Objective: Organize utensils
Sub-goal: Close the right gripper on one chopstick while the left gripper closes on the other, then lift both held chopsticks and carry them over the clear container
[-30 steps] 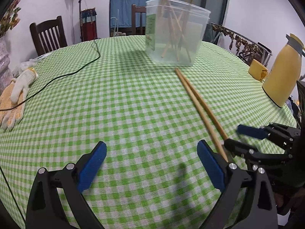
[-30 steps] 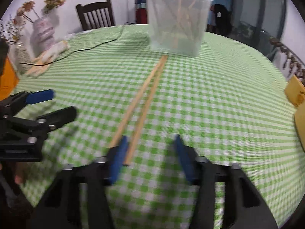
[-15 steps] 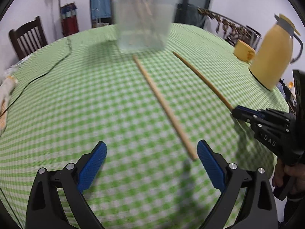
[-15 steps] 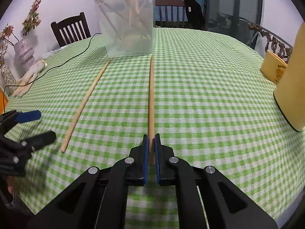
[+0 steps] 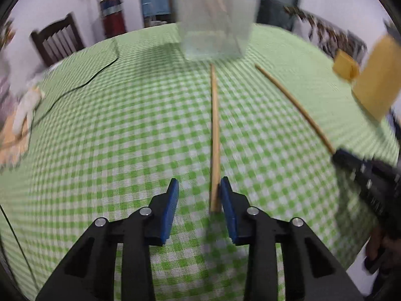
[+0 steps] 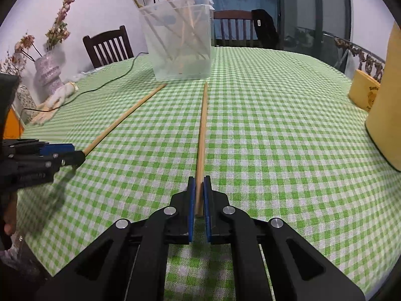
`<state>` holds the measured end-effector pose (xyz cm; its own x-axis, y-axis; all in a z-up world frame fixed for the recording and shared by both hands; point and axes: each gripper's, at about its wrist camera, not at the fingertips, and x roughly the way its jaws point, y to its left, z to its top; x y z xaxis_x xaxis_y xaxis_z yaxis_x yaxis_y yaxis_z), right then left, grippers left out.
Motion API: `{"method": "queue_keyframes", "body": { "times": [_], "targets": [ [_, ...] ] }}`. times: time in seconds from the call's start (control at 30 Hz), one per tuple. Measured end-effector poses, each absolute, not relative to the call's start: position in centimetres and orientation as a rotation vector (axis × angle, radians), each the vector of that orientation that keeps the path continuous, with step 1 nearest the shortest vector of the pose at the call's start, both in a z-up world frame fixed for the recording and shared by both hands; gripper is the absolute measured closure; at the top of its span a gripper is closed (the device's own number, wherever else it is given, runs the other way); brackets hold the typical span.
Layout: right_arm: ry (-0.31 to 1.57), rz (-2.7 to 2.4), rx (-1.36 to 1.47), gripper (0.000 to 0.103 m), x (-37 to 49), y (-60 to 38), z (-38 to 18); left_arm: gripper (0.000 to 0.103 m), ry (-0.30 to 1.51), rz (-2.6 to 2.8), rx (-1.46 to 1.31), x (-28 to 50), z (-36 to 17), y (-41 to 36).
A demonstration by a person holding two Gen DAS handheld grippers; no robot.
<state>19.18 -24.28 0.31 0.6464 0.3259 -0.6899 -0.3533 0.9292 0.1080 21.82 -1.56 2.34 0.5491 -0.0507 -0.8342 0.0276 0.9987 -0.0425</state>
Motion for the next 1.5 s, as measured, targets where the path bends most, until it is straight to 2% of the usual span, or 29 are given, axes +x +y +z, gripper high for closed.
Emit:
{"method": "queue_keyframes", "body": {
  "times": [0.1, 0.13, 0.17, 0.23, 0.3, 0.37, 0.4, 0.47, 0.5, 0.57, 0.6, 0.87, 1.23, 1.5],
  "targets": [
    [0.763, 0.408, -0.019, 0.092, 18.6, -24.8, 0.2, 0.070, 0.993, -0.062, -0.051, 21.6, 2.1, -1.8],
    [0.758, 0.431, 0.000, 0.081, 18.4, -25.0, 0.2, 0.069, 0.986, -0.063, -0.028, 21.4, 2.0, -2.2],
    [0.753, 0.448, 0.014, 0.061, 18.2, -25.1, 0.2, 0.067, 0.981, -0.067, 0.002, 21.2, 2.0, -2.7],
    [0.736, 0.430, -0.004, 0.042, 17.6, -25.0, 0.2, 0.060, 0.976, -0.079, 0.024, 20.8, 1.7, -3.1],
    [0.728, 0.412, -0.038, 0.042, 17.3, -24.7, 0.1, 0.059, 0.970, -0.085, 0.026, 20.7, 1.7, -3.3],
    [0.720, 0.384, -0.078, 0.052, 17.0, -24.3, 0.0, 0.059, 0.959, -0.092, 0.046, 20.3, 1.8, -4.0],
    [0.716, 0.372, -0.095, 0.053, 17.0, -24.1, -0.1, 0.060, 0.953, -0.096, 0.075, 20.2, 1.7, -4.2],
    [0.707, 0.361, -0.114, 0.064, 16.9, -23.9, -0.1, 0.085, 0.944, -0.121, 0.094, 20.1, 1.8, -4.5],
    [0.708, 0.361, -0.111, 0.067, 16.9, -24.0, -0.1, 0.088, 0.943, -0.123, 0.101, 20.1, 1.9, -4.6],
    [0.709, 0.364, -0.116, 0.091, 16.8, -24.0, -0.1, 0.099, 0.938, -0.128, 0.111, 19.9, 1.9, -4.5],
    [0.710, 0.370, -0.125, 0.094, 16.8, -23.8, -0.1, 0.099, 0.937, -0.134, 0.103, 19.8, 1.9, -4.3],
    [0.673, 0.373, -0.113, 0.097, 16.3, -23.4, 1.9, 0.100, 0.904, -0.198, 0.043, 18.5, 3.6, -3.3],
    [0.495, 0.440, -0.115, 0.097, 16.1, -23.4, 9.3, 0.100, 0.729, -0.277, 0.010, 16.7, 11.9, -0.8],
    [0.400, 0.482, -0.181, 0.097, 17.7, -23.2, 15.0, 0.100, 0.684, -0.320, 0.074, 17.8, 17.6, 1.0]
  ]
}}
